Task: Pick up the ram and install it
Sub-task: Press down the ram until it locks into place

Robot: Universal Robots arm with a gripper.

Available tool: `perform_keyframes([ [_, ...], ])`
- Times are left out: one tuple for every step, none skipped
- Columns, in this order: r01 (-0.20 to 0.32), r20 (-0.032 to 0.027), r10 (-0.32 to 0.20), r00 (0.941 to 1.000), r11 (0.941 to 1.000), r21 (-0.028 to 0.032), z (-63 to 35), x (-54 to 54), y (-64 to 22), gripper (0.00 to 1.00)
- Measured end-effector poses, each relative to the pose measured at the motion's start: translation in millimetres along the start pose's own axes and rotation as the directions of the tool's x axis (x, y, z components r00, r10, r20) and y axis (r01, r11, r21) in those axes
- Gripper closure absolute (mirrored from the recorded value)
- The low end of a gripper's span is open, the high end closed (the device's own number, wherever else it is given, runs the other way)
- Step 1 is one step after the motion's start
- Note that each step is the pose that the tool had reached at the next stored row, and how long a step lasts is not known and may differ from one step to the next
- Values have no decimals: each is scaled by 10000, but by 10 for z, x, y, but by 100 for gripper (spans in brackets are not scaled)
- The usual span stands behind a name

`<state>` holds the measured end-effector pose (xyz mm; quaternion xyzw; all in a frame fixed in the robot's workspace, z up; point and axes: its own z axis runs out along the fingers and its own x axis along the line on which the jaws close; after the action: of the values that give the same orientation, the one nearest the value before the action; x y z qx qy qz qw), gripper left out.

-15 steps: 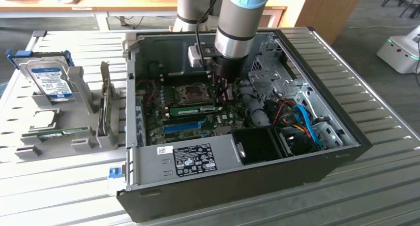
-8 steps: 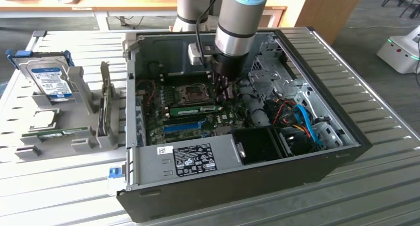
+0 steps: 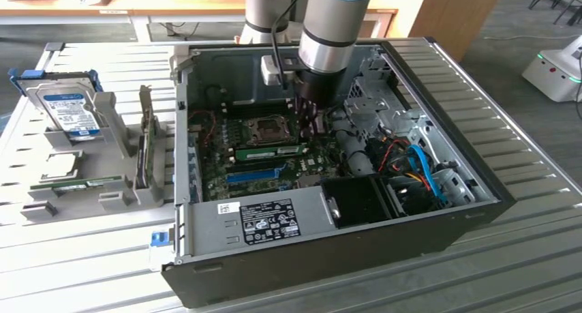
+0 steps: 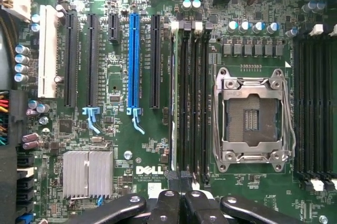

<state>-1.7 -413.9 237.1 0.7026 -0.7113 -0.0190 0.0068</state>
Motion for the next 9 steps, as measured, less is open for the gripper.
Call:
perform_keyframes([
  [0, -2, 0, 10000, 10000, -1, -4, 0, 0, 90],
  [0, -1, 0, 10000, 10000, -1, -3, 0, 0, 90],
  [0, 0, 0, 10000, 10000, -1, -3, 0, 0, 90],
  [0, -1, 0, 10000, 10000, -1, -4, 0, 0, 90],
  [0, 0, 0, 10000, 10000, -1, -3, 0, 0, 90],
  [0, -2, 0, 10000, 10000, -1, -4, 0, 0, 90],
  [0, -2, 0, 10000, 10000, -1, -4, 0, 1, 90],
  [0, -3, 0, 10000, 10000, -2, -4, 0, 5, 90],
  [0, -5, 0, 10000, 10000, -2, -4, 0, 10, 90],
])
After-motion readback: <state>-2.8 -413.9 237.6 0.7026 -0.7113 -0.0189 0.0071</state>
